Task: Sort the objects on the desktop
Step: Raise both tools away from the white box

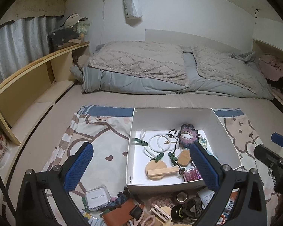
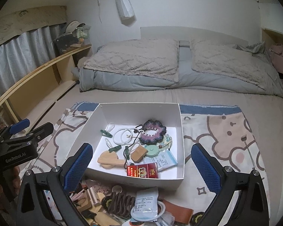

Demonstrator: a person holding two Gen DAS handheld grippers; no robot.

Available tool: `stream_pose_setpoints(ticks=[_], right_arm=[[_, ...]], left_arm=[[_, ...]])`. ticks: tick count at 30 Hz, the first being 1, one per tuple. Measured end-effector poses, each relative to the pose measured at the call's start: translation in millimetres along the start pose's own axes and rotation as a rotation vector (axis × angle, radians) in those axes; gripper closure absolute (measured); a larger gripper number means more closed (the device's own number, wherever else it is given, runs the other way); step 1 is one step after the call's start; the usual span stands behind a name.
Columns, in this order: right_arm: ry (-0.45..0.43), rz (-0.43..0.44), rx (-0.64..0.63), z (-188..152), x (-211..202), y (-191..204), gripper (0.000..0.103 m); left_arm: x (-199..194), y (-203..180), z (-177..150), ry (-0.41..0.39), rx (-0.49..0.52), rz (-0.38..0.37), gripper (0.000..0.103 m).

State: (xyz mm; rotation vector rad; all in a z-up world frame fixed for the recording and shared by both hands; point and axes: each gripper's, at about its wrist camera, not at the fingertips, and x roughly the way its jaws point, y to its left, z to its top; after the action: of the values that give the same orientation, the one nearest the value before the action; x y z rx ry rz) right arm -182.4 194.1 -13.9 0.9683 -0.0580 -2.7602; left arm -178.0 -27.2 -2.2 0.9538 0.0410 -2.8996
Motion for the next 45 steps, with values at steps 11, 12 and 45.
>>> stream_pose_setpoints(ticks=[11, 12, 45], right_arm=[[-0.051, 0.012, -0.071, -6.5, -36.6, 1.6, 0.000], [-0.056, 0.014, -0.081, -8.6, -41.0, 2.1, 0.000], [-0.075, 0.094, -0.211, -112.1, -117.7, 21.2, 0.000]], left_arm=[[-35.3, 19.0, -7.4, -0.043, -0.016, 0.003, 0.000], [-39.8, 21.0, -7.9, -0.056, -0.020, 0.009, 0.000], [-134.5, 26.6, -99.8, -0.165, 0.091, -0.017, 0.000]])
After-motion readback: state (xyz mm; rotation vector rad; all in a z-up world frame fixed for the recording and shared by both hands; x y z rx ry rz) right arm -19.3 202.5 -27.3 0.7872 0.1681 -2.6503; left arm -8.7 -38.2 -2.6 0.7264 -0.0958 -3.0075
